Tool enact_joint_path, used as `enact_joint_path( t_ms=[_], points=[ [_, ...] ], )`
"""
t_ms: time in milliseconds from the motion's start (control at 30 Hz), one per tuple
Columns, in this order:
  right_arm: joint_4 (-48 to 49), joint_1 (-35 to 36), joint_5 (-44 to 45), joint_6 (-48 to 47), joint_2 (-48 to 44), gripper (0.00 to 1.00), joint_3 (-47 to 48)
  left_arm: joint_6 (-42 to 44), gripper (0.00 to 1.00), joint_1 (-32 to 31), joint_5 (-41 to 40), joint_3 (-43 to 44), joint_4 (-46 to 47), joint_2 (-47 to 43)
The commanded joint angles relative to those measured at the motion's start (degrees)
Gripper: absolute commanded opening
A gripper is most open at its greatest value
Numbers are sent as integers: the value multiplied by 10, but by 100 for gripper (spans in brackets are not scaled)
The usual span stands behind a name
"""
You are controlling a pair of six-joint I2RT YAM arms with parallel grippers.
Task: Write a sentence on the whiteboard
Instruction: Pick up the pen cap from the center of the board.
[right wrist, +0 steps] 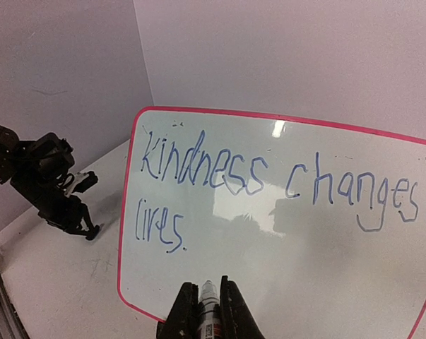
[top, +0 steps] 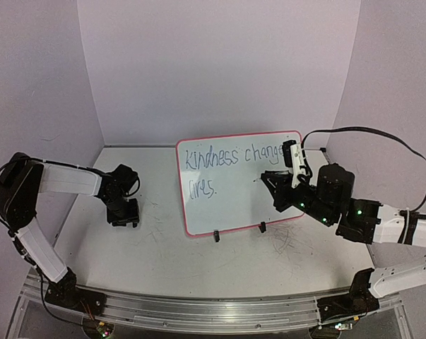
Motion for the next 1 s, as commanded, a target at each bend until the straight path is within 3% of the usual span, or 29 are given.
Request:
enact_joint_path(
  t_ms=[0,133,300,367,600,700,800,967],
  points=[
    [5,-2,-3,3,-11,0,-1,21,43,-8,-22,38,30,40],
    [4,-2,-1,3,-13,0,-2,28,36,-17,-36,40,31,59],
    [4,-2,-3,5,-11,0,2,35,20,-33,-57,21,28,51],
    [3,-2,-5,6,-9,0,6,33,10,-39,-66,7,25,33],
    [4,-12,-70,42,20,0,39,39,4,-73,-46,-28,13,-107],
    [4,-43,-176,72,45,0,61,62,2,-133,-34,-21,14,-183],
    [4,-70,-289,88,84,0,93,97,2,-246,-38,-10,43,-242],
    [4,-74,-400,80,131,0,142,218,0,-440,-92,6,114,-240]
  ],
)
